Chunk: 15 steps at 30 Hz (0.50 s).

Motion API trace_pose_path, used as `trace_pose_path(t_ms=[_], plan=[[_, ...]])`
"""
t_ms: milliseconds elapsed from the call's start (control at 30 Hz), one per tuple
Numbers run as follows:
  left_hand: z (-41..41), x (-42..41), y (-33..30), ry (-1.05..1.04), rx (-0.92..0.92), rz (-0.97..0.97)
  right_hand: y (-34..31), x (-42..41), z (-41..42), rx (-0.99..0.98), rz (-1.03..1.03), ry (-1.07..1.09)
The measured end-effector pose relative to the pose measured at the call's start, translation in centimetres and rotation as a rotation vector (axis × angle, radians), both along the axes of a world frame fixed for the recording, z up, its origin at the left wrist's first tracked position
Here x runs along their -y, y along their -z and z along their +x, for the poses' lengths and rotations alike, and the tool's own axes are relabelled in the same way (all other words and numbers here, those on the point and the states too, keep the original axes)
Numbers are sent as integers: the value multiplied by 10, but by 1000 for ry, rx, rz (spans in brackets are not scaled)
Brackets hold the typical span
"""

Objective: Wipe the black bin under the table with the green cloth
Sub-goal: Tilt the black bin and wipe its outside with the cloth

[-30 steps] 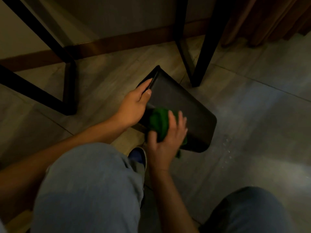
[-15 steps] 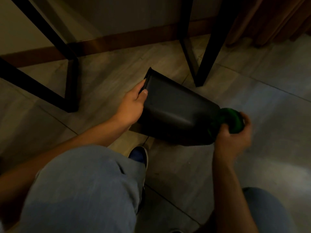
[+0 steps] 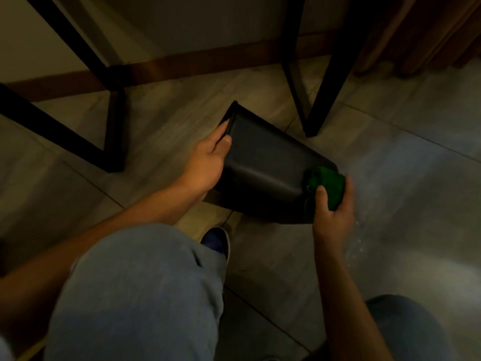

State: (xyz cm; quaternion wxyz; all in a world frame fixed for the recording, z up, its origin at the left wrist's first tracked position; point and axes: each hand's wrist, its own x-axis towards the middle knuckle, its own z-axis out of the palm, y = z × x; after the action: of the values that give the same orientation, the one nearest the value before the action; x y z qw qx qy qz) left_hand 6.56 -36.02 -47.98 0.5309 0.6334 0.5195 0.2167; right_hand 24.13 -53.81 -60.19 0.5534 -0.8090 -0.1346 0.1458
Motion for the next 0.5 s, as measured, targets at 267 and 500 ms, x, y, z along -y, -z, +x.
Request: trace_pose_path(t_ms=[267, 500], plan=[[10, 6, 12, -46, 19, -84, -29, -54, -175, 356, 18, -294], [2, 4, 21, 2, 10, -92, 1, -13, -63, 326, -62, 29]])
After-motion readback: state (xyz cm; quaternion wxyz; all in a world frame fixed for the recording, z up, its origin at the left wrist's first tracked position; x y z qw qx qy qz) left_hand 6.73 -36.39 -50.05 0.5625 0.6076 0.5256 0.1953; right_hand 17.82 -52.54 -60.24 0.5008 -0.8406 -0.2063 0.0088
